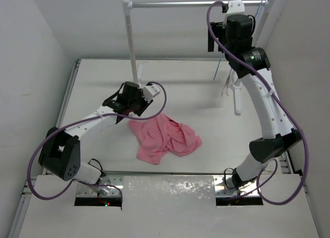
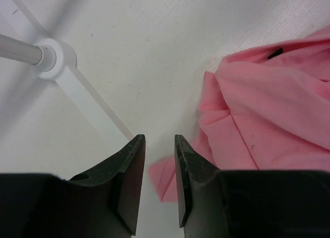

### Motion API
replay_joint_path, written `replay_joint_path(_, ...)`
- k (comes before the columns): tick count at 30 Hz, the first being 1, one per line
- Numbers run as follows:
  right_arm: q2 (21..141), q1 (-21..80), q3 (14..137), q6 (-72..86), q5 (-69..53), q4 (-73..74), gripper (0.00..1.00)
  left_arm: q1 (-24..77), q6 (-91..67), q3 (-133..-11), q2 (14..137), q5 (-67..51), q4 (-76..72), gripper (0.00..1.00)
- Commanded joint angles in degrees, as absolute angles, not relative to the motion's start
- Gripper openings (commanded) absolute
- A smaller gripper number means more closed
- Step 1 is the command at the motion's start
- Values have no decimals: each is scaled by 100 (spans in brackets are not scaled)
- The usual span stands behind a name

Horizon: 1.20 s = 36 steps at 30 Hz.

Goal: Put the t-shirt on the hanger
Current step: Pick up the hanger from the clothesline.

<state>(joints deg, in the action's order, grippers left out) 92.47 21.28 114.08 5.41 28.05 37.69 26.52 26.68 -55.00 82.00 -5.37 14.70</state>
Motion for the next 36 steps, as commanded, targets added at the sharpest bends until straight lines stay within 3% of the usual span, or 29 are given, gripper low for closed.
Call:
replay_joint_path(1,9736,1741,12135,554,2700,3629,94,2610,2619,-5432,8060,-606,1248,27)
replay_joint_path(7,10151,1468,12315,721,2303,3631,85,2610,2619,-5440,8112,-607,1266,27)
replay_joint_path(11,10195,1099,12068,949,1838,3419,69,2610,2689,-5467,8156,-536,1292,27)
replay_joint_path(15,10187,1028,11944,993,1644,3418,47,2610,2751,-5747,8209,-475,1485,27)
replay_joint_path(24,9993,862,11223,1265,1275,3059,35,2610,2742,-5818,8016,-668,1617,27)
replay_joint_path(28,10125,809,11399,1353,1117,3207,11,2610,2742,-5739,7954,-633,1608,27)
replay_joint_path(31,10099,817,11505,1362,1028,3410,0,2610,2751,-5661,7814,-615,1608,27)
replay_joint_path(36,9625,817,10908,1214,355,3121,0,2610,2795,-5599,7708,-607,1635,27)
